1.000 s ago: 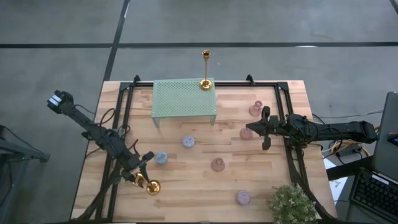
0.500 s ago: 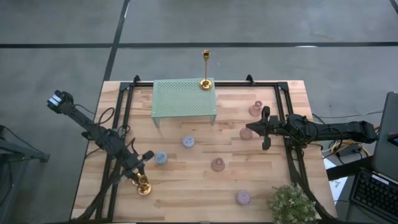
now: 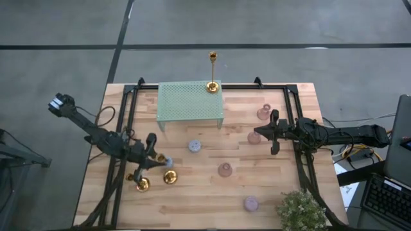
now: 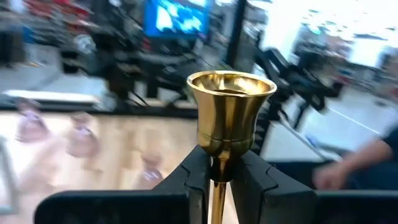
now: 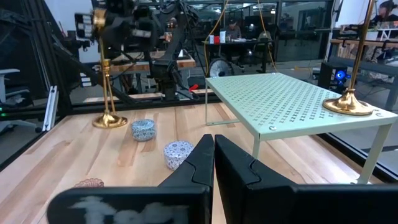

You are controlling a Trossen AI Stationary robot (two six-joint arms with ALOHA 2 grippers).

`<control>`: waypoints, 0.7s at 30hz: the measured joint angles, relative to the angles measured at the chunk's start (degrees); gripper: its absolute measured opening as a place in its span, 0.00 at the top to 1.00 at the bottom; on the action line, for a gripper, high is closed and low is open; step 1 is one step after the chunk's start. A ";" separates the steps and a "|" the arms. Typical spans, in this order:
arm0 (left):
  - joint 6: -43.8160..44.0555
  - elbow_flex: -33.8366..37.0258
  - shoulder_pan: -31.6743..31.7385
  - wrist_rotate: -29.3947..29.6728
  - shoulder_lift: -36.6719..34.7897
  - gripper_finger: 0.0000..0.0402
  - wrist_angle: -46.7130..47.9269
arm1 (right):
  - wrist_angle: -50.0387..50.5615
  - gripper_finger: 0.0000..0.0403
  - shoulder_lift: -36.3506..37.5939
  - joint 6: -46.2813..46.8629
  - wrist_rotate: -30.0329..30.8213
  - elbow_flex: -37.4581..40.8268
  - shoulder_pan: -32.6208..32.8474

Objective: Pick & Place candle stick holders
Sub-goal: Put the right gold candle holder on the shelf

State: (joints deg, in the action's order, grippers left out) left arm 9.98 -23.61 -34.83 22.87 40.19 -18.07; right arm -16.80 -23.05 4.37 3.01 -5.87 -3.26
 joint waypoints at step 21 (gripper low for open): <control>-8.47 -22.65 31.52 -3.53 14.36 0.88 3.24 | 0.07 0.98 -0.04 0.00 0.01 0.00 0.00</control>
State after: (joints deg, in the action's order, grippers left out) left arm 1.51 -46.26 -3.31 19.35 54.55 -14.82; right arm -16.73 -23.09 4.38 3.01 -5.87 -3.26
